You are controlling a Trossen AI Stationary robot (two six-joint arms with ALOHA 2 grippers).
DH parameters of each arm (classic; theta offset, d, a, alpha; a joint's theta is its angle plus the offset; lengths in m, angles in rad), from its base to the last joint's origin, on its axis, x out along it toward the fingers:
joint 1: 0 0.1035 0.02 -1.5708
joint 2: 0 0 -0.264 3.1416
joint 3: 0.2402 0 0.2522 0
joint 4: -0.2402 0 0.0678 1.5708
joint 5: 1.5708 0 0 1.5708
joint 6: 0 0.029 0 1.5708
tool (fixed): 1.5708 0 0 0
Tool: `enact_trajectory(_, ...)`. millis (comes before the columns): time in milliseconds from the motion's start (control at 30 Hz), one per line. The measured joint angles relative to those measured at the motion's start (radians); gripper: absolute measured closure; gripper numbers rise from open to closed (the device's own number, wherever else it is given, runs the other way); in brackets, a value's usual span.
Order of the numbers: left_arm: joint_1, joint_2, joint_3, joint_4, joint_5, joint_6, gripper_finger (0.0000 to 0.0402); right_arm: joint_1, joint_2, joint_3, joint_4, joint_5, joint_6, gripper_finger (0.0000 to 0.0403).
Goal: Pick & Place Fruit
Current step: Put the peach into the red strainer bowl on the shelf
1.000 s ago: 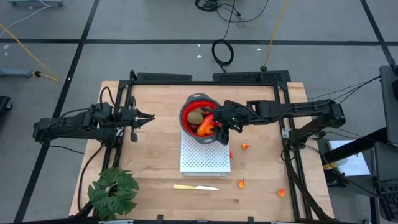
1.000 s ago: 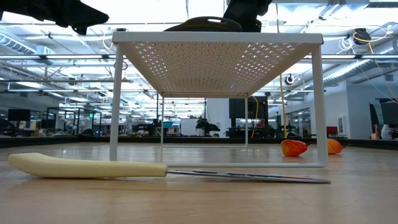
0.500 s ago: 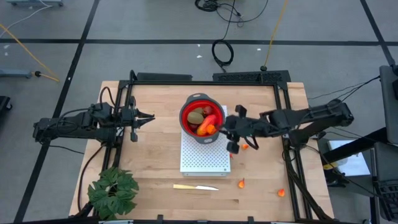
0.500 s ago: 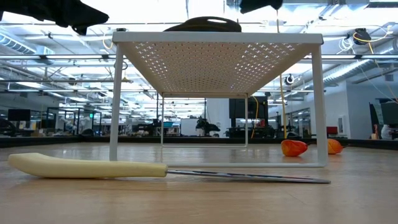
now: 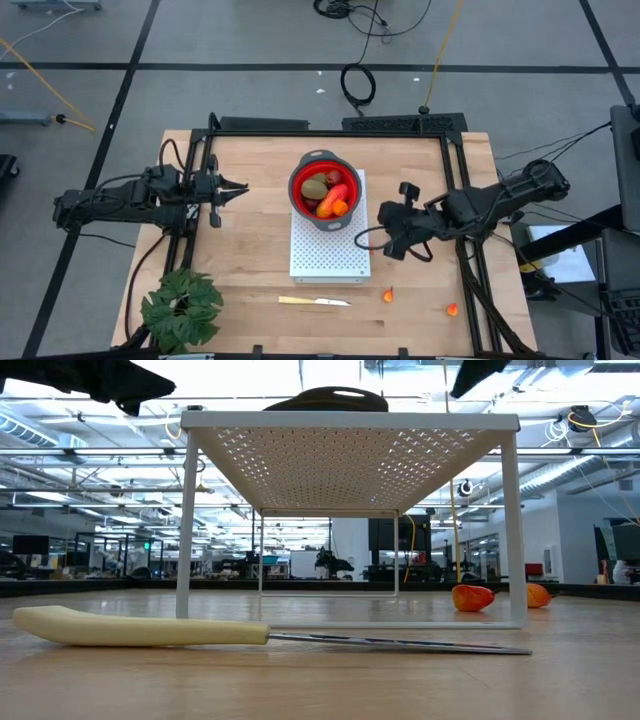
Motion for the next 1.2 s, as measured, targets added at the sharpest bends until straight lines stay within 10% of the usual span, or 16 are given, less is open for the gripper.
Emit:
enact_trajectory(467,0.000,0.000,0.000,0.062,0.000,-0.066,0.0371,0.024,-0.009,-0.195,-0.033,-0.210,-0.007,0.0388)
enact_trajectory(1200,0.000,0.000,0.000,0.161,0.003,-0.264,0.0371,0.023,-0.101,-0.527,0.055,-0.166,0.144,0.0382)
